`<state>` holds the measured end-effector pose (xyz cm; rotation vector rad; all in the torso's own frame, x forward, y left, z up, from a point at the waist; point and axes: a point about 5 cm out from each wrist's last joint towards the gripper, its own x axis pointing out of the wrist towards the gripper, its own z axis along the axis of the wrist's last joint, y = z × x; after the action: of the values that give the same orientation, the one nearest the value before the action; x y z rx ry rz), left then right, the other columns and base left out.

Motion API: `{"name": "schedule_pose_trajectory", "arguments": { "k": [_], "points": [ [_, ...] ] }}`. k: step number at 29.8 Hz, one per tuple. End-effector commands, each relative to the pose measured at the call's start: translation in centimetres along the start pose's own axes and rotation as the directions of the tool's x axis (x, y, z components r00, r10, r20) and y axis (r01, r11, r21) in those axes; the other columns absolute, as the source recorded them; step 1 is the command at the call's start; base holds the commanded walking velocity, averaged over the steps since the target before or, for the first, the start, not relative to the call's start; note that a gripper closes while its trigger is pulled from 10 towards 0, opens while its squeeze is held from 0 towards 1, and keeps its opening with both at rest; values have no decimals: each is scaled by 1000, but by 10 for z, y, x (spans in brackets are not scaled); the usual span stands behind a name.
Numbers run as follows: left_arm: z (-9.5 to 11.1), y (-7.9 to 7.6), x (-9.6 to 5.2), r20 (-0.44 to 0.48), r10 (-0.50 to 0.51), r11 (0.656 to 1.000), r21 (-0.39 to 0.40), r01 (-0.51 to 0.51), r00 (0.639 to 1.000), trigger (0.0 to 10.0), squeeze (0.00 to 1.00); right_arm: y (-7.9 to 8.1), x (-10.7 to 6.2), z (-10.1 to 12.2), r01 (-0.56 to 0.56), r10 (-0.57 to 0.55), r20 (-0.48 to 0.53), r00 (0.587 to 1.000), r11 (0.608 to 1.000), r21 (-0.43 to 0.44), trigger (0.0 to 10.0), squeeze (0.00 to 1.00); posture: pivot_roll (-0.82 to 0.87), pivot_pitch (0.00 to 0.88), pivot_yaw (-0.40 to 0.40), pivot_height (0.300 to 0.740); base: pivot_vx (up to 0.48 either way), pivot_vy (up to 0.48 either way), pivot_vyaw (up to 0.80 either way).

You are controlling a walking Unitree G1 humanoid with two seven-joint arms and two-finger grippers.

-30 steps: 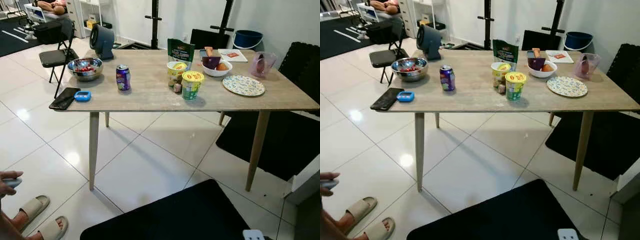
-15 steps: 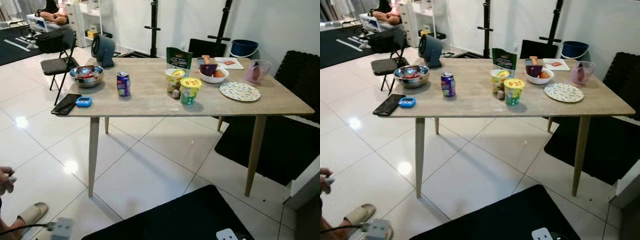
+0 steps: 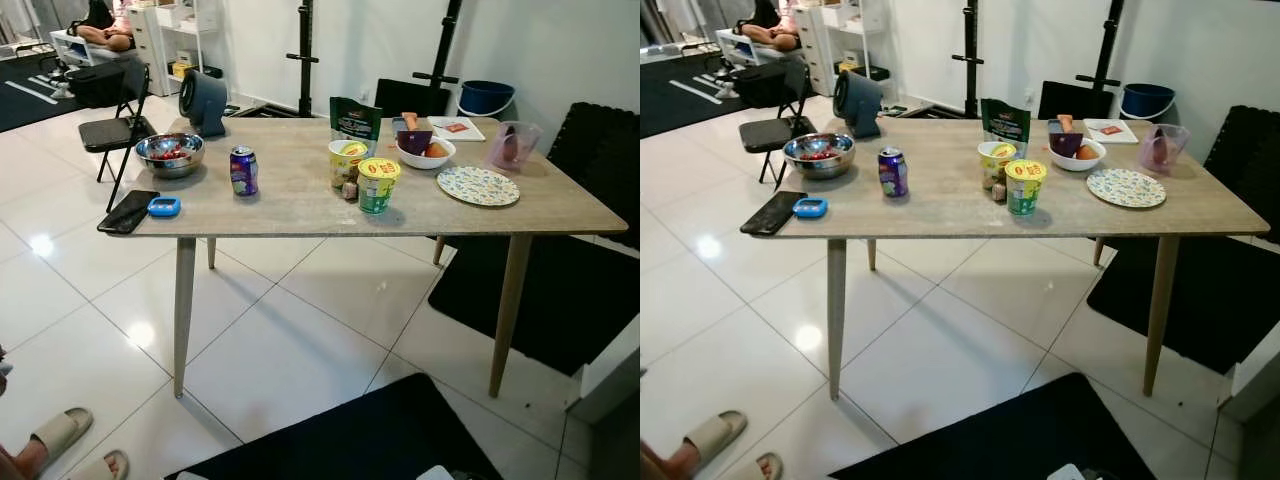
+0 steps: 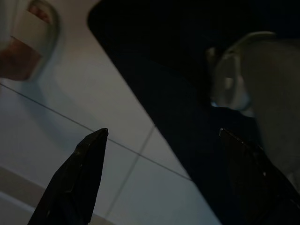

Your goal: Restocking fridge

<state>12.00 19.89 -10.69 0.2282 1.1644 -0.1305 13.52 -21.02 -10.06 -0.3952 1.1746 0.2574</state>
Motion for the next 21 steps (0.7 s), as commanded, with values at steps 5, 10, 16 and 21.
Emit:
{"name": "schedule_pose_trajectory", "arguments": {
  "k": [5, 10, 16, 21],
  "points": [
    [4, -15, 1, 18, -62, 997, 50, 61, 998, 10000, 0, -3, 0, 1, 2, -2, -4, 1000, 1000, -25, 10000, 0, 27, 4, -17, 740, 0, -94, 0],
    [7, -16, 2, 28, -65, 997, 35, 64, 998, 10000, 0, -4, 0, 2, 2, -2, -2, 1000, 1000, -22, 10000, 0, 24, 0, -17, 740, 0, 0, 0],
    [10, -16, 2, 43, -63, 998, -8, 64, 997, 10000, 0, -3, 0, 5, 11, -11, 6, 1000, 1000, -17, 10000, 0, 20, 0, -18, 740, 0, 0, 0],
    [11, -15, 2, 45, -54, 998, -27, 56, 998, 10000, 0, -2, 0, 6, 13, -13, 9, 1000, 1000, -15, 10000, 0, 24, 0, -18, 740, 0, 0, 0]
  ]
}}
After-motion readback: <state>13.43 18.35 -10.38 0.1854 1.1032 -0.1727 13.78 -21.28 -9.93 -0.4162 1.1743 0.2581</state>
